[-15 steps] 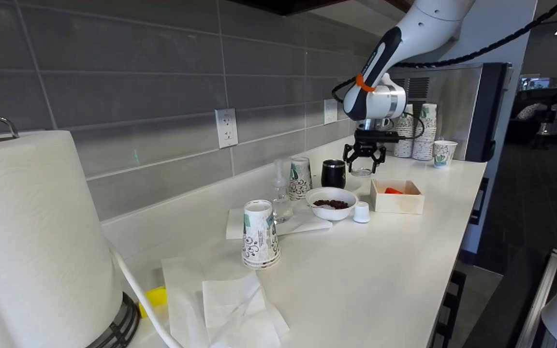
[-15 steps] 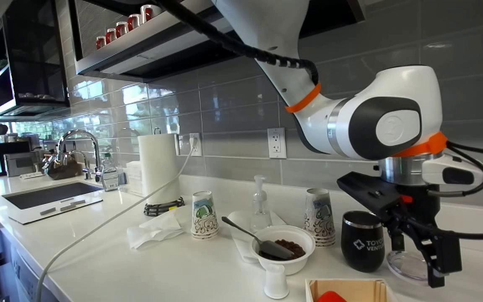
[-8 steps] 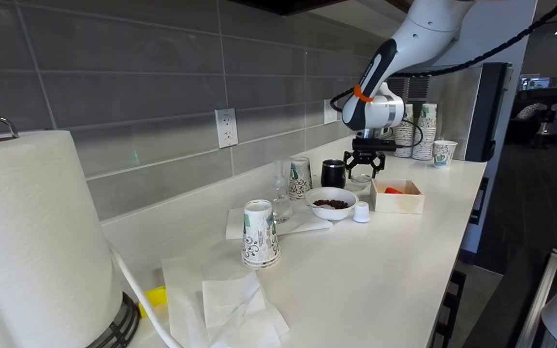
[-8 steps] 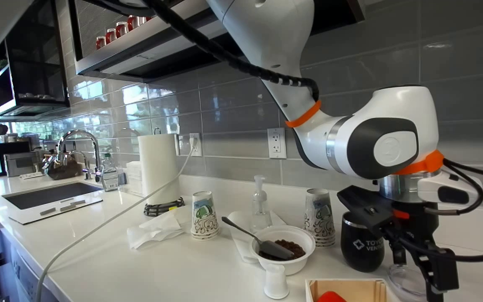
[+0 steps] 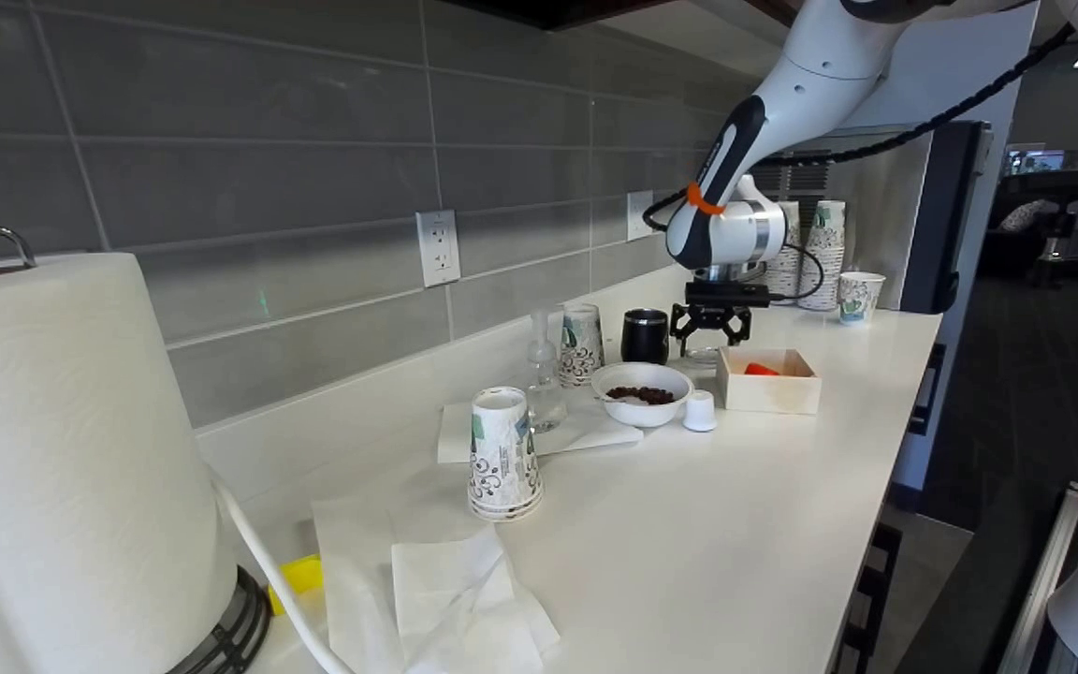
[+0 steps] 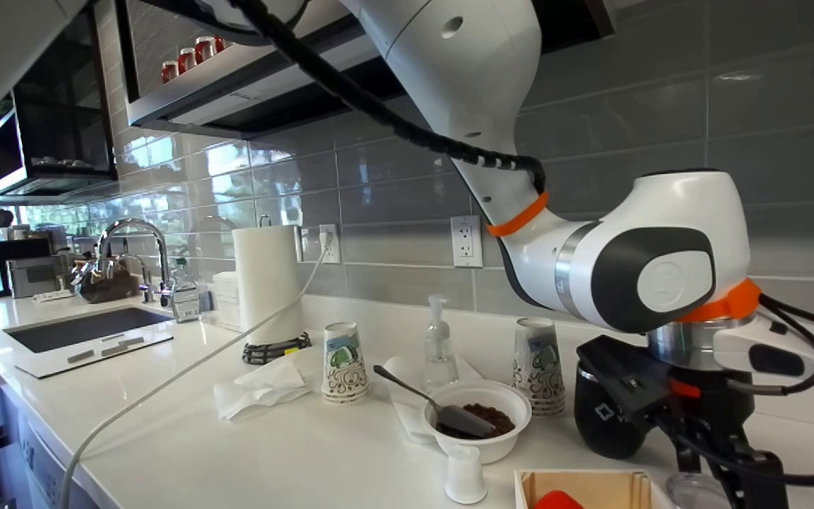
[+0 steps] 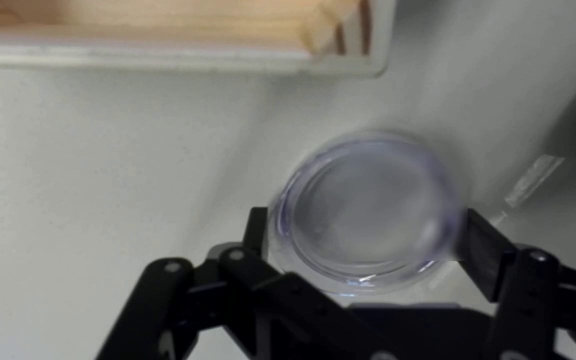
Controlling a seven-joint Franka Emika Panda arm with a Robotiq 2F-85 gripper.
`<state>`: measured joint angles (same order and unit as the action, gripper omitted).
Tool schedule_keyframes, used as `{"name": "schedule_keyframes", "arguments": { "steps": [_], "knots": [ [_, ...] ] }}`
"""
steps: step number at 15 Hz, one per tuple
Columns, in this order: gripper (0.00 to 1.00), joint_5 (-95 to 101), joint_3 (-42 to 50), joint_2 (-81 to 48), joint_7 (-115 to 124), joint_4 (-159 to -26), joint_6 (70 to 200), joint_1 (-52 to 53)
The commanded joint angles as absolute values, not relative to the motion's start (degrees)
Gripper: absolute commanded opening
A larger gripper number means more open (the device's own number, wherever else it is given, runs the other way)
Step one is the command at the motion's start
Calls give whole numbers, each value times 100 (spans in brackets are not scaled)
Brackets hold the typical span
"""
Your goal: Take the lid off of the black cup
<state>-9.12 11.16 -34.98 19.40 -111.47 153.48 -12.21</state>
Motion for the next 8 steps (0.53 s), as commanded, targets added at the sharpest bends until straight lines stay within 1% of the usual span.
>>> {"name": "schedule_keyframes", "arguments": {
  "steps": [1, 2, 8],
  "knots": [
    [98, -1077, 1171, -3512, 2064, -11054, 15402, -1169],
    [100, -1097, 1163, -3489, 2082, -11049, 15404, -1180],
    [100, -1293, 1086, -3200, 2000, -11099, 15412, -1270]
  ]
}}
